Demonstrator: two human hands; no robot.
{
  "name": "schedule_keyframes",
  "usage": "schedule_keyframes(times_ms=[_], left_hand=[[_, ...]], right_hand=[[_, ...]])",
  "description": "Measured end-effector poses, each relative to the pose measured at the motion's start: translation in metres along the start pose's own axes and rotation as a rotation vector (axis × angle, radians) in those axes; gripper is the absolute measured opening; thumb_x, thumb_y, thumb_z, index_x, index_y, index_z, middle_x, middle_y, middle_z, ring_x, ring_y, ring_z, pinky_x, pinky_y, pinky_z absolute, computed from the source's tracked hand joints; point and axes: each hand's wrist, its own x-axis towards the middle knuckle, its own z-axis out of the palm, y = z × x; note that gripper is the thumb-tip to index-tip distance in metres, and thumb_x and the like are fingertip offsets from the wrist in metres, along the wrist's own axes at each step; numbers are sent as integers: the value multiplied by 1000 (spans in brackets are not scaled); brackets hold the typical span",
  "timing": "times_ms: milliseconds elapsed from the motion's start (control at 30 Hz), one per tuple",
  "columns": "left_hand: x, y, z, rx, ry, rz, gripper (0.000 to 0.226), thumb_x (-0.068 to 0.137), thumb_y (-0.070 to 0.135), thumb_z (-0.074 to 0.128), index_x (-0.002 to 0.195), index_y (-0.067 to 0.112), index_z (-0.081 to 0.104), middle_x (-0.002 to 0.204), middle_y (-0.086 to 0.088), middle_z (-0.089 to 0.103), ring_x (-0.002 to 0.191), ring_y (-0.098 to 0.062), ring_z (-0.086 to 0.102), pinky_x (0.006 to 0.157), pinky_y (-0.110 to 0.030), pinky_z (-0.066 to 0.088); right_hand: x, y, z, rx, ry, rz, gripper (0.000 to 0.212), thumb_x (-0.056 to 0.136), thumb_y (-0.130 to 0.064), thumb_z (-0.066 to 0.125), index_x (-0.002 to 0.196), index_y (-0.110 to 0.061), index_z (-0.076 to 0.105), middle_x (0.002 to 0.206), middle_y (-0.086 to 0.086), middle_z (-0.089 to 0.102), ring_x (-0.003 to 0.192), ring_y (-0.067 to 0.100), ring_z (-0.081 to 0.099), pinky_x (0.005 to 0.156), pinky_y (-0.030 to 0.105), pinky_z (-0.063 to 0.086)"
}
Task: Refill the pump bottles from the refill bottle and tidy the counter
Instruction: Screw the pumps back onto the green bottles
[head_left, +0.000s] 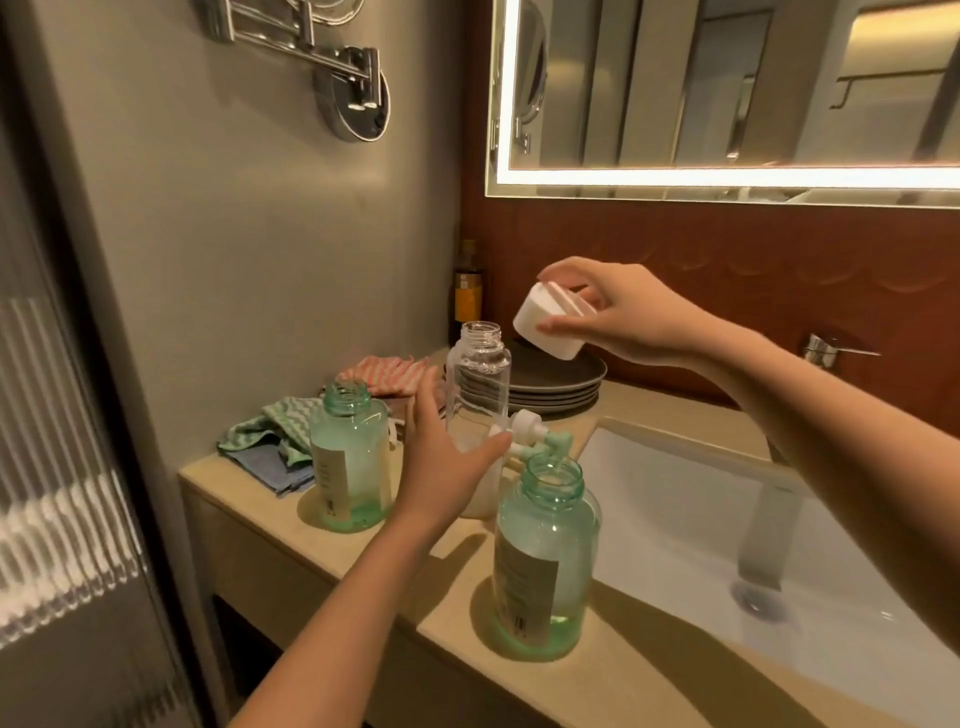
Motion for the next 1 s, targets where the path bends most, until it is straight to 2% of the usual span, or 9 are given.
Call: schedule_keyframes(times_ms=[167,267,400,500,567,667,700,833,1000], left_hand=[[20,-6,7,-48,-11,-83,115,66,28,83,149,25,3,155,-1,20,139,-20,25,111,-36,26],[24,-6,10,-83,-65,-102,115,68,21,83,149,23,2,154,-1,23,140,-17,25,109,-32,24],[26,-10,11,-86,-65,-103,103,71,13,80,148,23,11,152,1,29,137,-15,31,110,-31,26],[21,-7,3,-26,-33,-90,104,66,22,84,146,26,19,148,2,37,132,-15,39,110,-41,33],[16,-3,-4,-10,-25,-46,105,64,26,85,146,29,19,150,5,32,132,-10,38,111,-39,32],[9,13,-17,39,-8,20,102,67,30,83,148,22,20,150,4,27,125,-6,40,100,-17,34],[7,19,-22,56,1,37,102,66,33,83,147,22,22,148,1,30,122,-8,43,97,-18,37],[-3,48,-44,129,60,130,99,60,48,81,142,30,28,129,-1,46,111,-18,53,92,-45,50],[-25,88,-75,181,108,250,94,59,48,80,138,35,31,120,2,46,96,-12,58,79,-34,52]], right_hand=[[36,-6,21,96,82,-35,58,88,-41,61,138,-16,46,135,4,53,120,20,51,92,28,42],[46,-9,30,124,61,-29,56,89,-40,60,137,-14,47,136,4,53,121,21,50,92,26,39],[45,-15,39,153,-29,-37,55,89,-39,60,136,-14,48,137,3,52,122,20,50,94,26,39],[39,-23,38,192,-73,-55,54,89,-38,60,136,-14,47,136,3,53,121,18,51,91,22,40],[34,-31,29,232,-84,-75,54,88,-36,62,136,-16,48,135,2,53,120,16,51,89,21,40],[28,-43,12,315,-109,-94,53,86,-34,65,135,-19,48,135,0,54,120,15,51,92,23,41],[25,-48,7,330,-112,-105,53,86,-33,65,134,-20,49,135,0,54,120,14,51,91,22,41],[17,-69,-16,377,-66,-143,51,86,-33,64,133,-22,49,132,-3,56,110,5,51,76,6,44],[-3,-97,-49,402,7,-194,49,84,-38,64,131,-26,52,126,-6,59,106,5,56,77,10,46]])
